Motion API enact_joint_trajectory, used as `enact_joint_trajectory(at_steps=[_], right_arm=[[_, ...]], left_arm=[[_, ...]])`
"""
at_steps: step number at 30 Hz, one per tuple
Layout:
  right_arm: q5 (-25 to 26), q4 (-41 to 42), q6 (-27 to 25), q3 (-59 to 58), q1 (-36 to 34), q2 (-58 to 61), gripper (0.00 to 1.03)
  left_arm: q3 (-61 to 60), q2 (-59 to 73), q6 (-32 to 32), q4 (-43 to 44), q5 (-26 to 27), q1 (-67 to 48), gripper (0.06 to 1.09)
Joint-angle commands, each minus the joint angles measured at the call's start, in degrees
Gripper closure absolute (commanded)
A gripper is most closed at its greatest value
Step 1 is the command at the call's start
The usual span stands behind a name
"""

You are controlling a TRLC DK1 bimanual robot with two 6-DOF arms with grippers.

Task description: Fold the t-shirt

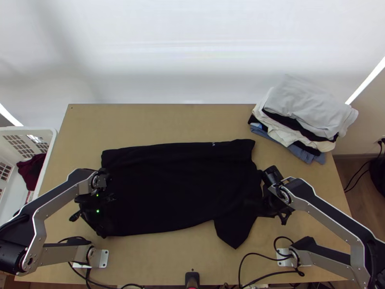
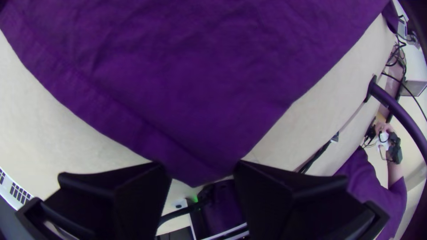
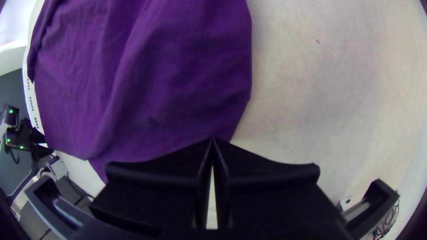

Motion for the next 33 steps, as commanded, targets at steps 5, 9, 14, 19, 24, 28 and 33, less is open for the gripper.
enact_joint_trajectory(at_steps=[5,9,14,19,24,28,33], right_arm=[[1.02,-0.76,-2.80,-1.55,-1.87,-2.10,1.00],[2.51,-1.03,-5.35,-2.26,-4.51,-2.36,1.00],[4.27,-1.03,-7.19,-2.52,-5.74,-2.54,1.00],[4.09,-1.73,-4.99,1.79,-2.49,-4.91,1.00],[4.09,-3.57,-4.29,4.95,-1.35,-5.18,1.00],[1.98,-8.06,-4.11,5.13,0.59,-3.77,0.70],[1.19,-9.02,-2.36,4.16,2.26,-4.74,0.60]], left_arm=[[-2.70,-2.57,1.65,1.25,0.46,0.62,1.05],[-1.91,-3.36,5.87,-0.42,0.19,5.46,1.05],[-0.33,-3.62,8.77,-1.21,0.02,10.20,1.05],[4.24,-5.38,6.92,-0.77,0.98,9.94,1.05],[7.76,-7.40,6.22,-2.62,3.88,9.41,1.05],[7.76,-7.58,6.48,-2.88,3.88,9.77,1.05],[7.32,-7.75,6.74,-3.05,3.88,10.03,1.05]])
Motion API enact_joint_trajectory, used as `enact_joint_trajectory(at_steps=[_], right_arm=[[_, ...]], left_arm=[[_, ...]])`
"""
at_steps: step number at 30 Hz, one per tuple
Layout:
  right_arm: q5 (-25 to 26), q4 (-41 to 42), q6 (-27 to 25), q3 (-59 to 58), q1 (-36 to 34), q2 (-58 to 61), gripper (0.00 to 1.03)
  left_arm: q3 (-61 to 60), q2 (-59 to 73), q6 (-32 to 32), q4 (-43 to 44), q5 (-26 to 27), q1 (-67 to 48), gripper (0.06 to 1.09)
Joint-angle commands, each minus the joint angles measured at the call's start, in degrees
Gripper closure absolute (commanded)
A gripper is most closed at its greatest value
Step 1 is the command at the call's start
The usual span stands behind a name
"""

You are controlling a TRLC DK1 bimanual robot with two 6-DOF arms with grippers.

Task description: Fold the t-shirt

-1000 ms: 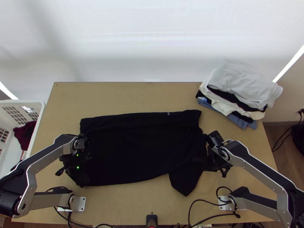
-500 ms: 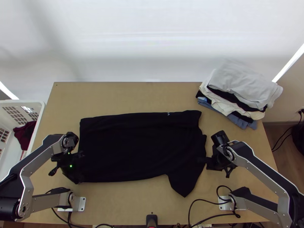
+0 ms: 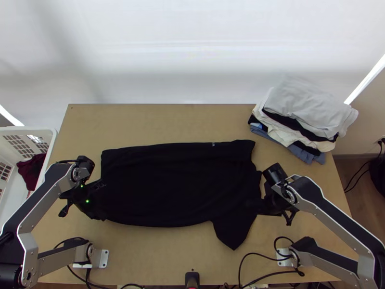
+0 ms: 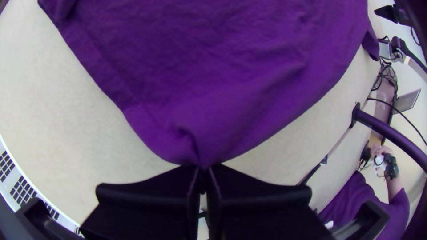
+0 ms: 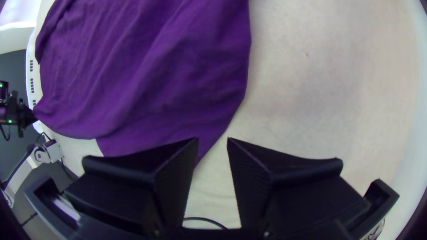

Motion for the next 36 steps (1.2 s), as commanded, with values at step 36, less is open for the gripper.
enact_joint_trajectory(at_steps=[36], right_arm=[[-0.45,5.26,-3.63,-6.30,-1.84,0.98,1.00]], left_arm=[[2.96,-0.08,1.31,-3.04,0.63,2.54,1.05]])
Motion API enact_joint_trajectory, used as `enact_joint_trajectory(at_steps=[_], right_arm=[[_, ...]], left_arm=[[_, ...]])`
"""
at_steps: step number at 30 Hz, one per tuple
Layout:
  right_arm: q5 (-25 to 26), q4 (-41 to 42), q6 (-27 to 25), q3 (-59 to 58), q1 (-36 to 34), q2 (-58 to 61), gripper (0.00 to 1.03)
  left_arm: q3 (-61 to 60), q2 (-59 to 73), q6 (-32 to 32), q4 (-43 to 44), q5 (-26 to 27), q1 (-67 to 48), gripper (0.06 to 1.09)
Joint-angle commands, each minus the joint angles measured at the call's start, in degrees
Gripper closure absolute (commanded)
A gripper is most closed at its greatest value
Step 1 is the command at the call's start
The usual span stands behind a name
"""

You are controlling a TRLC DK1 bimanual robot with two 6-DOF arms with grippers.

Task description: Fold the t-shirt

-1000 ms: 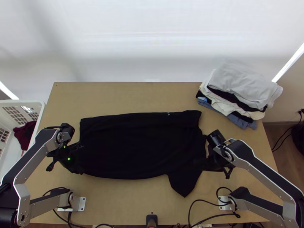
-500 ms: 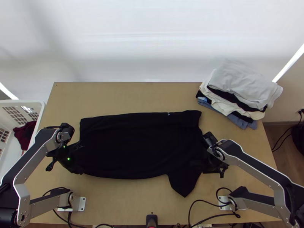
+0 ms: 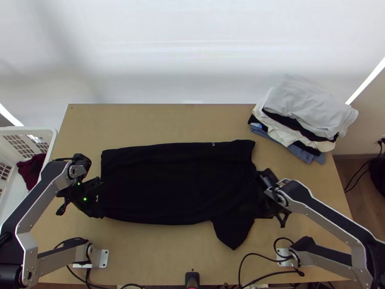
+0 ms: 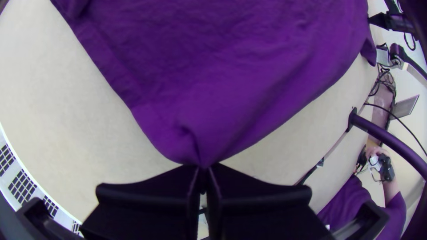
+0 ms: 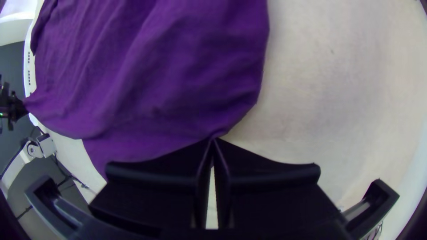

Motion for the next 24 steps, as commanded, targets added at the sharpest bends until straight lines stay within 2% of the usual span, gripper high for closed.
enact_joint_trajectory(at_steps=[1,5,11,24], right_arm=[[0.54,-2.63,-3.35,-1.23,-3.71,-2.35,1.00],[0.89,-5.27,-4.32,0.88,-4.76,-4.46,1.00],[0.80,-7.47,-3.17,8.71,-3.62,-4.99,1.00],[0.89,-8.61,-3.53,20.84,-4.23,1.87,1.00]], left_arm=[[0.84,-0.08,1.24,-1.18,0.43,0.64,1.05],[2.25,0.10,0.80,-0.39,1.31,0.64,1.05],[7.08,1.33,-2.54,1.72,3.51,0.91,1.05],[14.29,5.11,-8.07,9.98,3.68,4.16,1.05]])
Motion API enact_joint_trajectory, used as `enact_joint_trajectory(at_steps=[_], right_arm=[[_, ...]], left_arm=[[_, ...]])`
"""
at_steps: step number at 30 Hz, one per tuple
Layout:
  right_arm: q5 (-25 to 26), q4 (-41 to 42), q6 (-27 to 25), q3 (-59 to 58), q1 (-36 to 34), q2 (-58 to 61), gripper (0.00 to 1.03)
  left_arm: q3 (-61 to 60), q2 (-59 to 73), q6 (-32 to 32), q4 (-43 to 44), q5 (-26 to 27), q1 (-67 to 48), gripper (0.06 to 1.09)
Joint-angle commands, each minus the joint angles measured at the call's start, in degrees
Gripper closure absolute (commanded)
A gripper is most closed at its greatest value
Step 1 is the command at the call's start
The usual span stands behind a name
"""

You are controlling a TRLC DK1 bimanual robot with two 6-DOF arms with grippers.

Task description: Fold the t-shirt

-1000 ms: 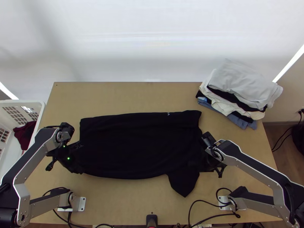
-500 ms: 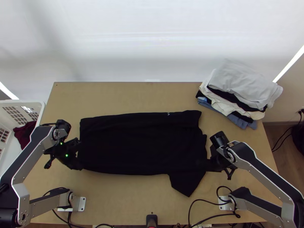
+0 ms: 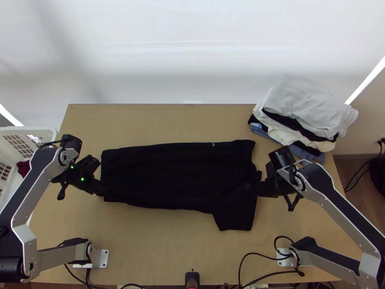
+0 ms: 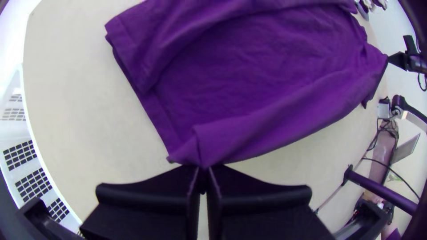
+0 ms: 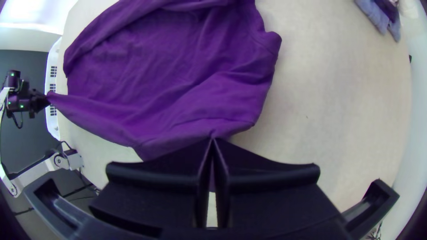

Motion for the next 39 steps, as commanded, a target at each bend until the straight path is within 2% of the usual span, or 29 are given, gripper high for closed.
enact_joint_trajectory(at_steps=[1,13,28,39], right_arm=[[0.63,-0.74,-0.40,3.24,-0.50,2.99,1.00],[1.68,0.93,-0.93,19.94,-5.86,16.70,1.00],[3.18,3.65,-0.75,38.31,-6.12,35.86,1.00],[5.64,4.00,-0.84,47.10,-8.14,46.23,1.00]], left_arm=[[3.21,2.36,-2.83,2.38,0.32,1.54,1.05],[9.72,6.40,-4.77,3.17,0.40,2.33,1.05],[23.16,17.47,-8.99,3.87,0.40,1.54,1.05],[26.86,26.00,-10.13,6.16,0.40,2.15,1.05]])
